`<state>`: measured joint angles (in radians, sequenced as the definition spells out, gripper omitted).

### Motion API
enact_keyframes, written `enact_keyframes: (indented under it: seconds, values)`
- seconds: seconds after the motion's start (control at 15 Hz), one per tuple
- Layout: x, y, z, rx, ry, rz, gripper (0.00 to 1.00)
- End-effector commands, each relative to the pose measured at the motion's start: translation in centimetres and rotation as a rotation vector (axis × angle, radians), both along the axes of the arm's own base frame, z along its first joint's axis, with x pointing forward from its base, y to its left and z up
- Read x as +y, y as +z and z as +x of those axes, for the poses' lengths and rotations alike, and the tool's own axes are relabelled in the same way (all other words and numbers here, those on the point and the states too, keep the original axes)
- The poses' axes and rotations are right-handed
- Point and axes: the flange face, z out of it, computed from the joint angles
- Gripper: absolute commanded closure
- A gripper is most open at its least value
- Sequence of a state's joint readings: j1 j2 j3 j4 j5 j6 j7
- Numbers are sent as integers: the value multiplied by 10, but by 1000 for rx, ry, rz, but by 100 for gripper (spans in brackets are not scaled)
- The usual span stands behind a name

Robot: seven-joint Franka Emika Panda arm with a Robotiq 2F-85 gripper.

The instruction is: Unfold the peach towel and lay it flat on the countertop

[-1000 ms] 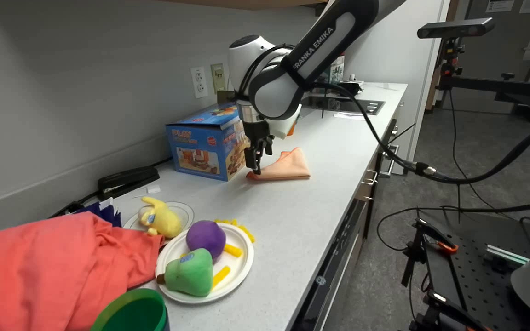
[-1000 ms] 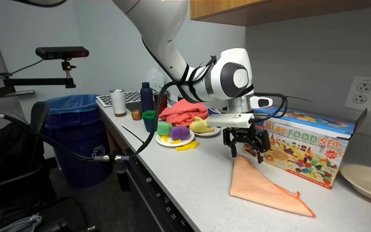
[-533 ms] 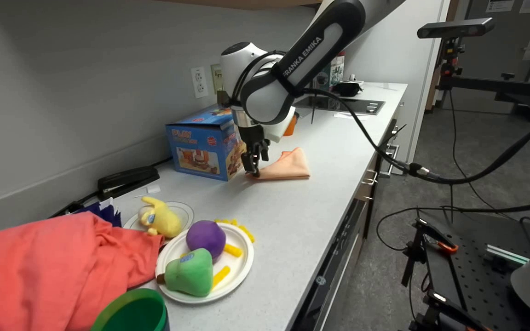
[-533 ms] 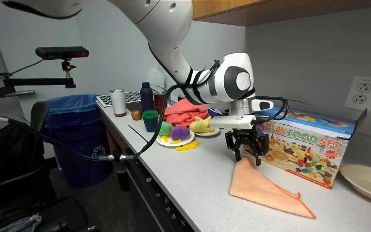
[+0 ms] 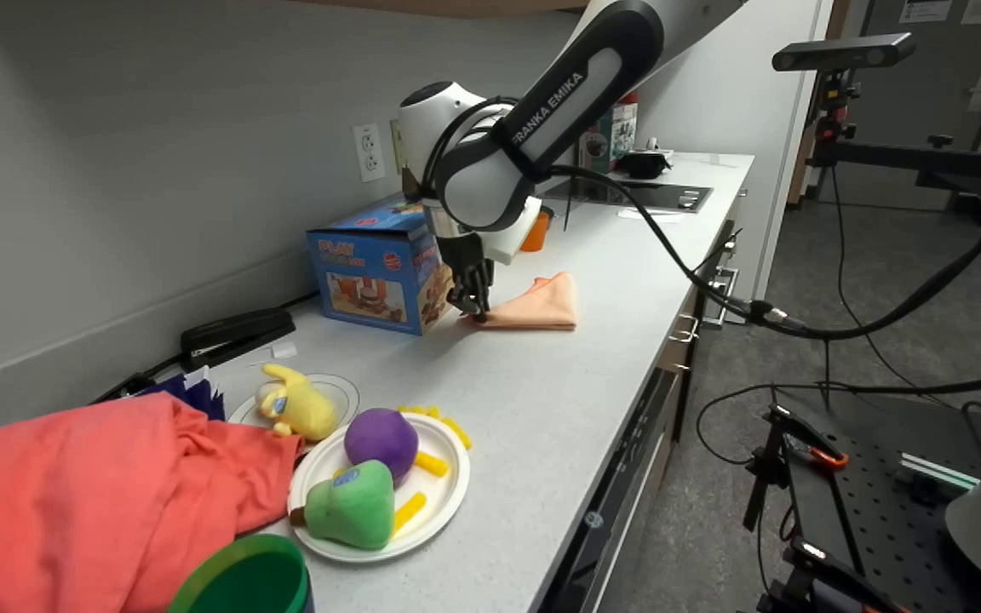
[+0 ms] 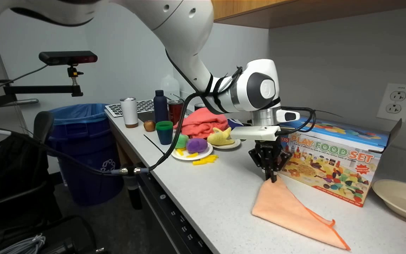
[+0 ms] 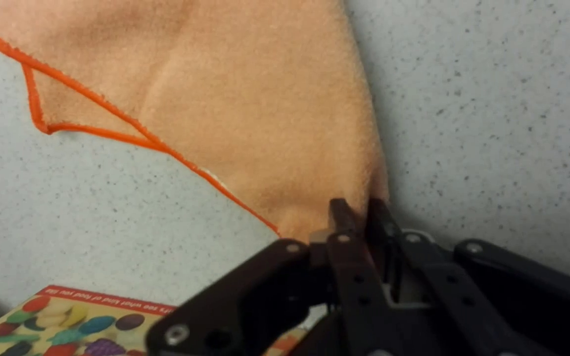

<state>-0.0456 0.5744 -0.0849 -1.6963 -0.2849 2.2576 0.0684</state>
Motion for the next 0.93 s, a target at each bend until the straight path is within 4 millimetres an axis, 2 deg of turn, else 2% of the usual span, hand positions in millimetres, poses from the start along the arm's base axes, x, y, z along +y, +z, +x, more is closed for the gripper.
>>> enact_keyframes:
  seconds: [0.0,0.27,0.6,0.73,0.87]
  values:
    - [10,-1,7,24,17,31,100]
    - [41,-6,7,40,82,44,100]
    - [102,-3,2,53,234,55,100]
    - [112,5,0,52,243,56,100]
    - [108,18,-3,47,220,47,100]
